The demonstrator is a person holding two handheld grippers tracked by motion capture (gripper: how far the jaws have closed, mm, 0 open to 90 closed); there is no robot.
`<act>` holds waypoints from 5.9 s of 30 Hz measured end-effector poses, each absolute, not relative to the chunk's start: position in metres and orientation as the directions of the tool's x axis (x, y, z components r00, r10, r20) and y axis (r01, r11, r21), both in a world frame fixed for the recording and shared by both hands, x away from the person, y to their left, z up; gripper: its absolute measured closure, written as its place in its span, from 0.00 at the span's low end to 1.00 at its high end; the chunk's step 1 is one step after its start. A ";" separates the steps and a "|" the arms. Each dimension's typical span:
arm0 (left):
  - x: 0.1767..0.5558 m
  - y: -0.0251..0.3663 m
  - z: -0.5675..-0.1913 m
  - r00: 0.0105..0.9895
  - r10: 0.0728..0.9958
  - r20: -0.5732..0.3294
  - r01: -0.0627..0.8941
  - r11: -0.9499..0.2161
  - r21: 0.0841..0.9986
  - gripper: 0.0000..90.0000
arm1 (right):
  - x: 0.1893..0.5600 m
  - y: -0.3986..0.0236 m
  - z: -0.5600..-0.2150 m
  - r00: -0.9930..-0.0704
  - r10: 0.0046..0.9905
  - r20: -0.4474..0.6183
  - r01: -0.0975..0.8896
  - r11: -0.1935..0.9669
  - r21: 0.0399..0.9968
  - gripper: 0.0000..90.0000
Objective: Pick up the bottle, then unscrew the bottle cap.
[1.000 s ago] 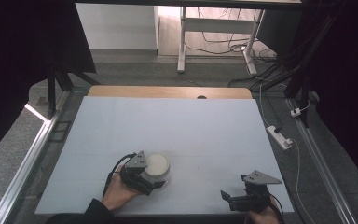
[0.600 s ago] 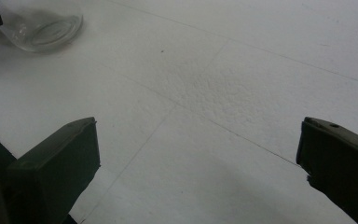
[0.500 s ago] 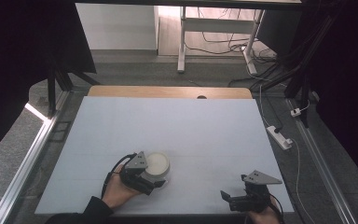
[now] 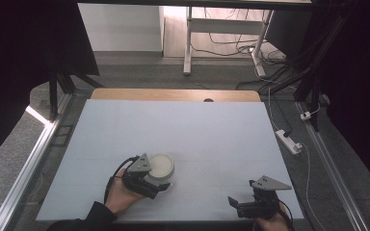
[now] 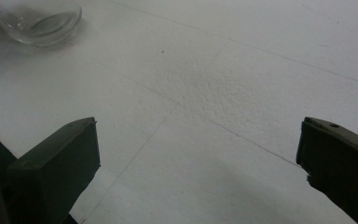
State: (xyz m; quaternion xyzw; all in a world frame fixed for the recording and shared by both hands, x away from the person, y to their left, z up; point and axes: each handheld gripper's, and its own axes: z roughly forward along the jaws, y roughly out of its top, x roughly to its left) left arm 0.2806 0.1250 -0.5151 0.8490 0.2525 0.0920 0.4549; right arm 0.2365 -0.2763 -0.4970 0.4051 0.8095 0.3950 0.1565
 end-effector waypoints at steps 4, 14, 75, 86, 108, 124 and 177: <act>0.282 0.126 -0.508 0.857 0.511 -0.064 0.332 -0.452 0.828 0.08 | 0.237 -0.276 -0.497 -0.622 0.780 0.069 0.534 0.358 0.766 0.00; 0.292 0.123 -0.487 0.868 0.494 -0.045 0.297 -0.444 0.846 0.08 | 0.237 -0.277 -0.497 -0.620 0.781 0.075 0.538 0.353 0.766 0.00; 0.307 0.100 -0.474 0.894 0.445 -0.053 0.277 -0.455 0.846 0.08 | 0.236 -0.254 -0.477 -0.712 0.694 0.108 0.444 0.326 0.834 0.00; 0.306 0.100 -0.474 0.893 0.447 -0.048 0.274 -0.459 0.845 0.08 | 0.247 -0.224 -0.457 -0.792 0.606 0.072 0.362 0.371 0.855 0.00; 0.305 0.096 -0.477 0.900 0.434 -0.043 0.272 -0.480 0.834 0.08 | 0.274 -0.170 -0.435 -0.866 0.494 0.082 0.307 0.395 0.866 0.00; 0.304 0.092 -0.479 0.899 0.436 -0.042 0.277 -0.492 0.826 0.08 | 0.293 -0.126 -0.424 -0.858 0.513 0.031 0.294 0.441 0.848 0.00; 0.306 0.090 -0.479 0.970 0.233 -0.070 0.188 -0.537 0.822 0.08 | 0.329 -0.113 -0.433 -0.986 0.122 0.112 0.158 0.491 0.856 0.08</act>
